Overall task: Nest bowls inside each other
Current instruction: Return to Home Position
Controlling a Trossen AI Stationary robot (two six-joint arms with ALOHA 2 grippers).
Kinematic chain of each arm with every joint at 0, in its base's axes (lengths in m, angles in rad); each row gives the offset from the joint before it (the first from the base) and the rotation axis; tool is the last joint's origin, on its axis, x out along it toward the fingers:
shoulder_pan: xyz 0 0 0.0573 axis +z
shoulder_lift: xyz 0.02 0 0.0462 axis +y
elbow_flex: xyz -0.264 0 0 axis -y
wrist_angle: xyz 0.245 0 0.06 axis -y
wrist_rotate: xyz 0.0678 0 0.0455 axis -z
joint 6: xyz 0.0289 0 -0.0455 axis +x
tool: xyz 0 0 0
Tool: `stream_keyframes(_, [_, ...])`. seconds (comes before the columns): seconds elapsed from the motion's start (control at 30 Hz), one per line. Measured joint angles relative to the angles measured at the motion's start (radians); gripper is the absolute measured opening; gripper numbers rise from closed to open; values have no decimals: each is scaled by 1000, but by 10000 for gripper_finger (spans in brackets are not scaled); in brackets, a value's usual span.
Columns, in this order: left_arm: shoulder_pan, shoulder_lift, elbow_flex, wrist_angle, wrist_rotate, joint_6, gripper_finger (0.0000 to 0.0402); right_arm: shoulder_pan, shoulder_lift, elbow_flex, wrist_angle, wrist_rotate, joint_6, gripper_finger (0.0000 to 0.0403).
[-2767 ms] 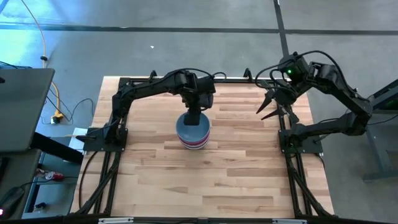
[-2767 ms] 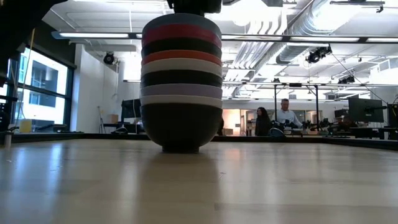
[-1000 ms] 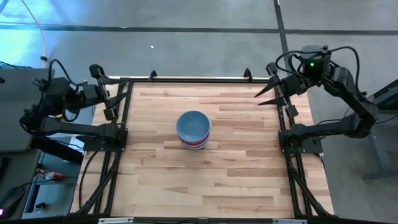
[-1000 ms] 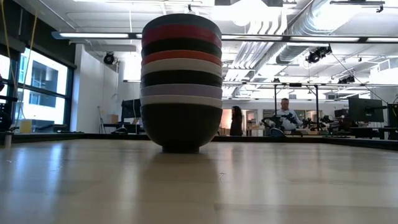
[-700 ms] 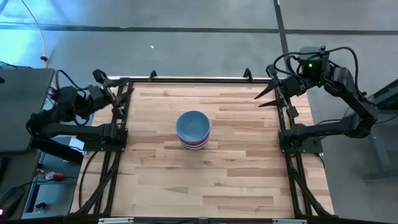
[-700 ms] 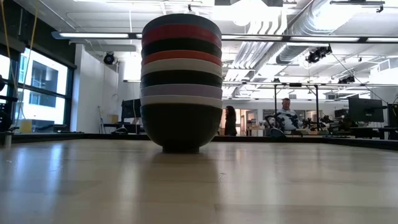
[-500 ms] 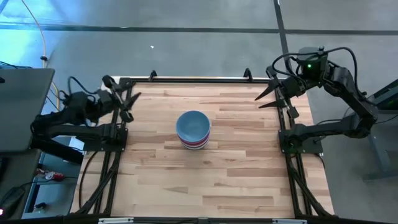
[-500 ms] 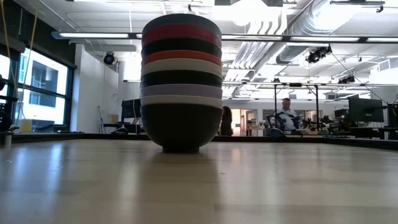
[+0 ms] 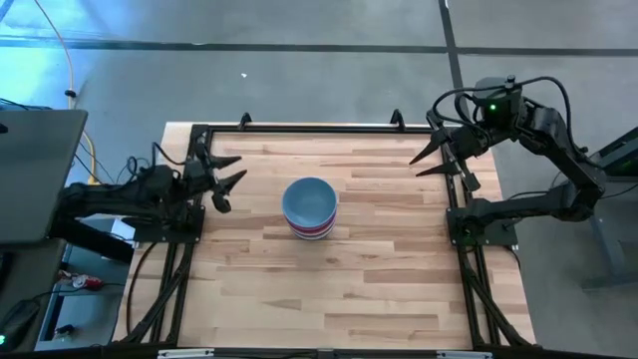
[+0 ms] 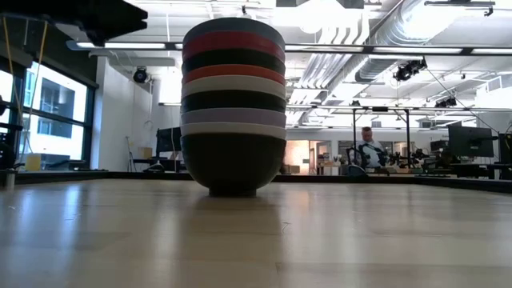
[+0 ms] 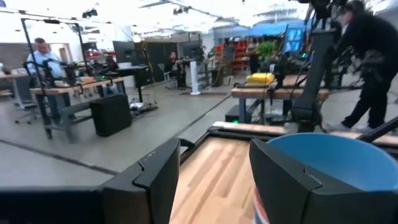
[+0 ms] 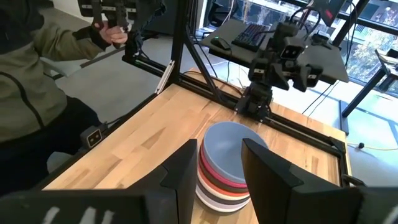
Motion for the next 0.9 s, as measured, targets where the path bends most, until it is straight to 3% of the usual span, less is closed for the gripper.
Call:
stream_keyframes(0.3, [-149, -52, -127, 98, -93, 6, 184, 0, 0, 0, 0, 0, 0, 119])
stream_keyframes(0.57, [-240, -126, -163, 85, -10, 123, 184, 0, 1, 0, 0, -2, 11, 119])
stream_keyframes(0.9, [-277, -316, -255, 59, -10, 167, 184, 0, 2, 0, -11, -9, 14, 119])
